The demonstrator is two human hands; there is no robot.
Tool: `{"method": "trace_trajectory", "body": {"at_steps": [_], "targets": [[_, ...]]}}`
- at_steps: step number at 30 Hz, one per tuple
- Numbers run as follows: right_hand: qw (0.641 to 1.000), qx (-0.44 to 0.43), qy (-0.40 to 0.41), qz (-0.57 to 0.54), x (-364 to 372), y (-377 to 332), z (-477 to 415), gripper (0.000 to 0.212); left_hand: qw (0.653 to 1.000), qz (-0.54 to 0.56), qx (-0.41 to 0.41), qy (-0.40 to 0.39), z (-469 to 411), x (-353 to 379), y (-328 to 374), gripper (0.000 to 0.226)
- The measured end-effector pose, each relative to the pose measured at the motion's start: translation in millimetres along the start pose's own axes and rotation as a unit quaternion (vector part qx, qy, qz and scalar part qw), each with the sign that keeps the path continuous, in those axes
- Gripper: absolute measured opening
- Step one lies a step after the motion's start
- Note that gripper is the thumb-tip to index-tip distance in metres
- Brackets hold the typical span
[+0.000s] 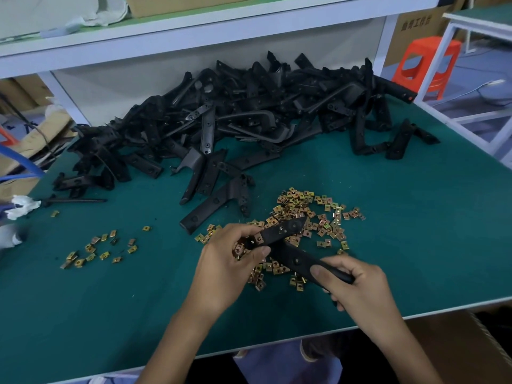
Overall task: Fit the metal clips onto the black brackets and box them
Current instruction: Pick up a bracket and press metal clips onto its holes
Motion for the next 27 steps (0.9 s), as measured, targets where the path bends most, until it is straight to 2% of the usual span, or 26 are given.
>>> {"method": "trace_trajectory", "body": {"at_steps": [3, 7, 9, 11, 14, 18, 21, 24, 27], "targets": [[1.0, -0.002, 0.006, -0.004, -1.6, 0.3, 0.4, 0.005, 0.999, -0.027, 0.039, 0.019, 2.6, 0.6, 7.8, 0.029], [1.0, -0.001, 0.02, -0.02, -4.1, -0.2, 1.4, 0.006, 0.997, 0.07, -0.015, -0.042, -18.9, 1.6, 1.4, 0.034], [0.999, 0.005, 0.027, -0.034, -6.1, 0.3, 1.4, 0.004, 0.998, 0.022, -0.043, -0.027, -39.8, 5.4, -5.2, 0.028], [0.999, 0.005, 0.032, -0.043, -7.5, 0.4, 1.3, 0.005, 0.996, -0.082, -0.028, -0.03, -53.1, 22.3, -5.4, 0.018], [0.998, 0.007, 0.042, -0.051, -9.2, 0.5, 2.1, 0.006, 0.982, -0.171, -0.003, -0.077, -55.6, 54.9, -5.7, 0.037], [0.998, 0.014, 0.036, -0.051, -7.0, 1.8, 1.8, 0.006, 0.974, -0.214, 0.045, -0.055, -59.7, 60.4, 3.9, 0.018], [0.998, 0.018, 0.034, -0.05, -7.3, 3.6, 0.8, 0.008, 0.965, -0.246, 0.045, -0.081, -60.8, 64.7, 2.9, 0.024], [0.998, 0.014, 0.032, -0.049, -7.0, 3.1, 0.5, 0.005, 0.965, -0.242, 0.029, -0.095, -58.8, 65.0, 0.5, 0.02], [0.998, 0.01, 0.035, -0.044, -7.7, 3.1, 0.6, 0.006, 0.953, -0.286, 0.03, -0.097, -62.4, 66.1, 7.4, 0.016]]}}
Point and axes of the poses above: each hand's wrist, its own z-axis away from the middle knuckle, its own x-axis out of the palm, y = z × x, the point moved 10 cm from there along -z, towards the middle knuckle, and after that the axes turned 11 degrees about -x, right-handed, at the moved point
